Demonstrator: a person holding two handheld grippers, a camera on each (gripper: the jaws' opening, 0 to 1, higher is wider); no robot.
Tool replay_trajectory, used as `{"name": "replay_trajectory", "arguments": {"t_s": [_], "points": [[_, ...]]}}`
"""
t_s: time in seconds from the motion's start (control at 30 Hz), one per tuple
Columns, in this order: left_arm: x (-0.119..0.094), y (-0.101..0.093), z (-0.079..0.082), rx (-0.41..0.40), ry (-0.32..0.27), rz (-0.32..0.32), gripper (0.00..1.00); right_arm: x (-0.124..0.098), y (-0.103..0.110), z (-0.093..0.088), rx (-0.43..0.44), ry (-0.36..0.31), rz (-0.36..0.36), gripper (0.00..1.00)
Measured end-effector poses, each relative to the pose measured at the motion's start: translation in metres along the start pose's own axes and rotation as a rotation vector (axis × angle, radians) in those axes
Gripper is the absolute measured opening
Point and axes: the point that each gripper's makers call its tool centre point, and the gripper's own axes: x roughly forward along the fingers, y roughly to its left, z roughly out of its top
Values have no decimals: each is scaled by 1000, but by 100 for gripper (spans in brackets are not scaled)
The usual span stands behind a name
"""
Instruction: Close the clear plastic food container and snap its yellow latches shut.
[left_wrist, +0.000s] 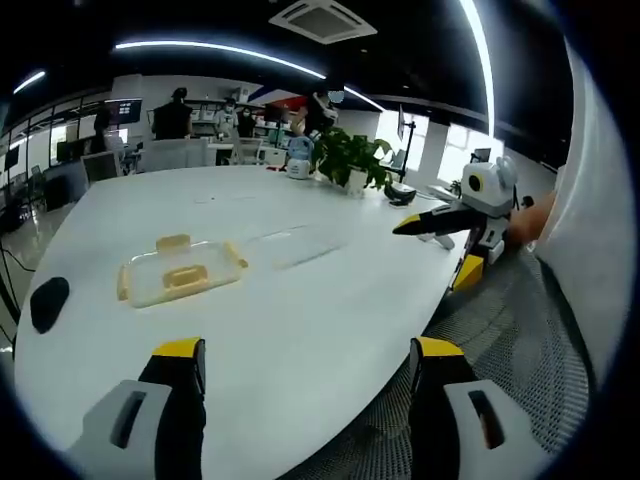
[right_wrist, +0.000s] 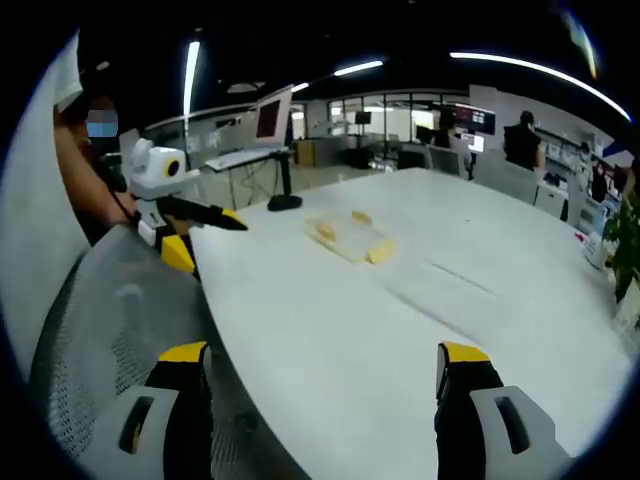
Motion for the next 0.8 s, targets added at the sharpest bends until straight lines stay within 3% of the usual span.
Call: {"name": "replay_trajectory", "arguments": {"t_s": [0.8], "points": [[0,-1,-1,23,15,-5,85,0,1,1,-21,6,2,94]]}}
